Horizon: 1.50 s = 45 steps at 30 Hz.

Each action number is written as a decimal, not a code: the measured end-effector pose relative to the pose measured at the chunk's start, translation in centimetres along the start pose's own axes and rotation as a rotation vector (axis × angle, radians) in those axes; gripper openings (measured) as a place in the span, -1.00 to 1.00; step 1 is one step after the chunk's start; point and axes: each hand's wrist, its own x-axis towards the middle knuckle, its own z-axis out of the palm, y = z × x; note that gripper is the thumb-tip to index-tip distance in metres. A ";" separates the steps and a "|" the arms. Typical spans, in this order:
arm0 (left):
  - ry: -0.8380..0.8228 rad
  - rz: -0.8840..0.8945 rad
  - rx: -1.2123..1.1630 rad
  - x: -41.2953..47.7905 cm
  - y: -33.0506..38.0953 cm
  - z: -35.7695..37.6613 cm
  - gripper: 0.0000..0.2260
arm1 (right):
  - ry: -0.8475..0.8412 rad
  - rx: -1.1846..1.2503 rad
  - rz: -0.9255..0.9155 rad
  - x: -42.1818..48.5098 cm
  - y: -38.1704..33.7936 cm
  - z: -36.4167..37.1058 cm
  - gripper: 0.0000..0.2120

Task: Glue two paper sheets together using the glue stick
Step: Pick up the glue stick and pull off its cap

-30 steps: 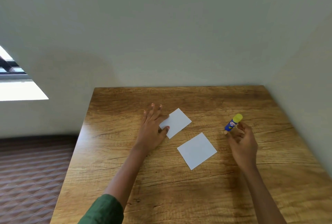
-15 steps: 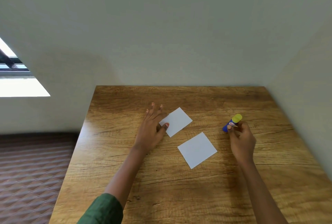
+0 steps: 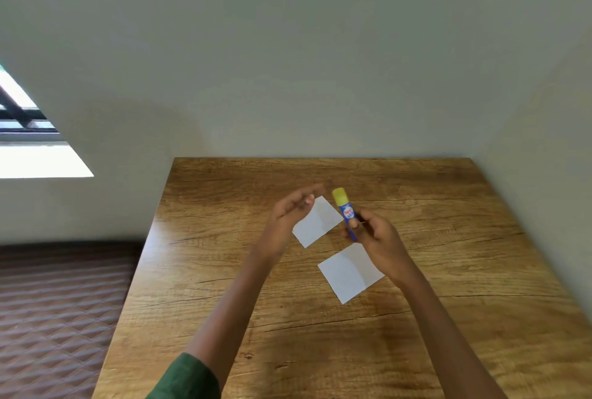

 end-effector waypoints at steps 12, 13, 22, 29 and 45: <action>0.021 0.027 -0.149 0.6 0.7 1.8 -0.81 | -0.172 0.142 0.054 0.1 -1.0 1.0 -0.74; 0.046 0.028 -0.128 0.7 0.8 1.9 -0.83 | -0.137 0.119 0.056 0.2 -1.0 1.1 -0.73; 0.370 -0.015 -0.087 1.6 1.2 0.3 -0.86 | 0.199 -0.180 -0.010 -0.3 -1.1 0.6 -0.71; 0.587 -0.030 0.339 2.8 -1.9 -3.5 -0.83 | 0.268 -0.172 0.000 -0.6 -0.5 -0.4 -0.68; 0.493 -0.113 0.920 2.1 -3.2 -2.9 -0.62 | 0.222 -0.110 -0.015 -0.4 0.3 -0.3 -0.72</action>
